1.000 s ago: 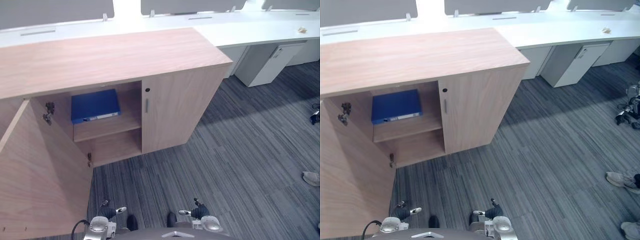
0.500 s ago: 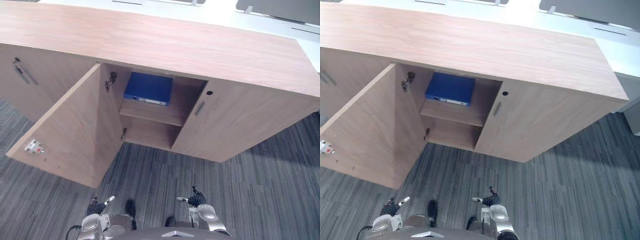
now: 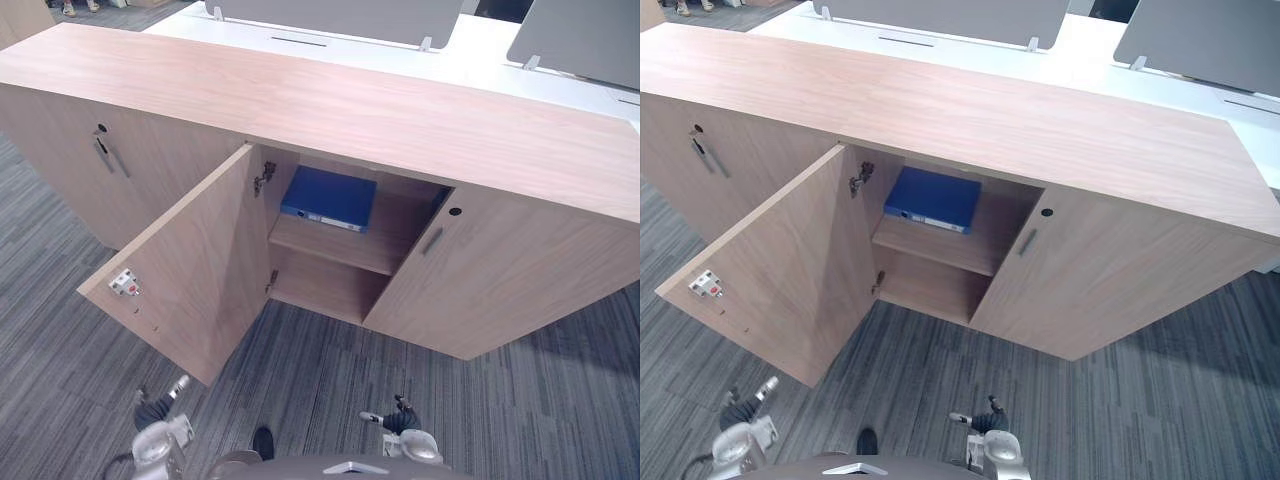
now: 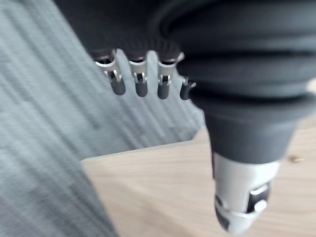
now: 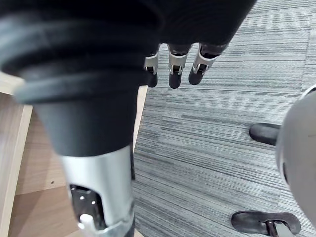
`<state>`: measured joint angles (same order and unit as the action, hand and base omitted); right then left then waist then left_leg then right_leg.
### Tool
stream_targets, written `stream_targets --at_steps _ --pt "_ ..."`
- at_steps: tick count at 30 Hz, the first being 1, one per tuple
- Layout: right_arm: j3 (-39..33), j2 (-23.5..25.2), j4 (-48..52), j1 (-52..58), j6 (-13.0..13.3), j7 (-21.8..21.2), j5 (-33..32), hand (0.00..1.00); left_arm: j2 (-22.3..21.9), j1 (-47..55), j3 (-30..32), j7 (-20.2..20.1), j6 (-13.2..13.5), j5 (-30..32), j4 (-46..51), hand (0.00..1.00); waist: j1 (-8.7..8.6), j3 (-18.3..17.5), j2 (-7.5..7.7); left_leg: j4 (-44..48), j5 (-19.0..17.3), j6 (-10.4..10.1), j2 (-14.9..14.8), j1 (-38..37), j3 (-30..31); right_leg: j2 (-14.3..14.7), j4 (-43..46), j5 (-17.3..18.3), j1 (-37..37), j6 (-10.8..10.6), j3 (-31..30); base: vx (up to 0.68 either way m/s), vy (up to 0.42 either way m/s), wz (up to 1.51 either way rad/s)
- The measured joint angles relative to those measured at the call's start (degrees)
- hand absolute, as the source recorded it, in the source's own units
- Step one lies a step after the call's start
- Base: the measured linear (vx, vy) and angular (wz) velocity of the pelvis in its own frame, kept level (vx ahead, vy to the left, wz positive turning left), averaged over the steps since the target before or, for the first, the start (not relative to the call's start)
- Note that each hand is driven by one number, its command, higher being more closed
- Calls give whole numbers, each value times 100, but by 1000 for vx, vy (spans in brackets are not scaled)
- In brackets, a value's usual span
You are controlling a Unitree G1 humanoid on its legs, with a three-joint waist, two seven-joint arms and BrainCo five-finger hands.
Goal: Walk over to the cabinet, pick up the folder, carry it to the office cabinet, place the folder inside the office cabinet, then close the office cabinet door
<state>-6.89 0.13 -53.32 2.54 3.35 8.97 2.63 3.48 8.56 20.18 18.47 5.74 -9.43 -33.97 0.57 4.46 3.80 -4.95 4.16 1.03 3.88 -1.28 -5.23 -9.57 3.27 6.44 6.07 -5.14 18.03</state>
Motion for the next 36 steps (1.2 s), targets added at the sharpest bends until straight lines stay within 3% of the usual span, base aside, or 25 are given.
stream_targets --at_steps 4,16,18,19,21,22,25,27,29,31,36 --pt "8 -53 -4 -60 4 2 9 0 -4 -13 -10 150 186 18 671 0 14 -16 -94 -6 7 -11 -46 -37 -5 51 -25 -14 42 26 -10 -11 -6 0" --pt "224 -74 -124 -61 -15 14 230 0 -25 168 -469 241 191 382 1335 0 18 5 -42 -9 36 -60 -153 -92 12 165 -67 -25 122 57 -8 -11 -19 0" --pt "218 -90 -145 -63 -25 18 235 0 195 128 -98 89 155 459 1372 0 61 40 -88 -8 7 -91 -161 -74 -13 171 -121 -33 108 67 -42 -9 5 -7" --pt "222 -95 -141 -64 -23 -3 231 0 364 71 109 19 177 486 1337 0 45 4 3 -8 -1 -101 -177 -78 -32 182 -135 -34 101 68 -63 -9 -9 -18" --pt "241 -113 -168 -48 -50 -21 231 0 1145 -270 292 -138 253 -188 763 0 73 4 35 -7 -6 -115 -219 -115 -151 231 -165 -93 105 96 -181 14 -23 -24" --pt "241 -135 -167 -51 -74 -14 231 0 1226 -339 234 -138 258 -259 635 0 82 10 24 -7 -6 -115 -220 -123 -174 233 -165 -122 102 76 -199 16 -5 -21" --pt "250 -172 -168 -97 -112 -17 235 0 838 -356 -121 -155 298 -460 512 0 49 27 -2 -7 -16 -121 -208 -145 -274 229 -217 -171 95 88 -347 -6 20 -15" --pt "245 -181 -168 -96 -114 -17 236 0 706 -357 -12 -159 240 -567 517 0 15 58 -45 -7 -41 -135 -227 -149 -290 239 -233 -171 88 88 -383 -16 -1 -8" --pt "237 -218 -166 -80 -113 -21 231 0 992 -359 324 -168 207 -500 829 0 14 37 9 -7 -53 -151 -264 -166 -315 273 -251 -171 92 88 -423 -12 -26 -11" --pt "240 -307 -164 -40 -100 -23 229 0 1638 -421 446 -159 389 -327 1097 0 43 24 9 -7 -55 -156 -285 -185 -322 300 -252 -176 107 81 -433 0 -43 -4" --pt "240 -383 -164 -46 -80 -46 229 0 1564 -468 344 -177 464 -136 1104 0 81 35 -52 -8 -55 -155 -271 -180 -327 291 -265 -184 106 88 -445 0 0 0"
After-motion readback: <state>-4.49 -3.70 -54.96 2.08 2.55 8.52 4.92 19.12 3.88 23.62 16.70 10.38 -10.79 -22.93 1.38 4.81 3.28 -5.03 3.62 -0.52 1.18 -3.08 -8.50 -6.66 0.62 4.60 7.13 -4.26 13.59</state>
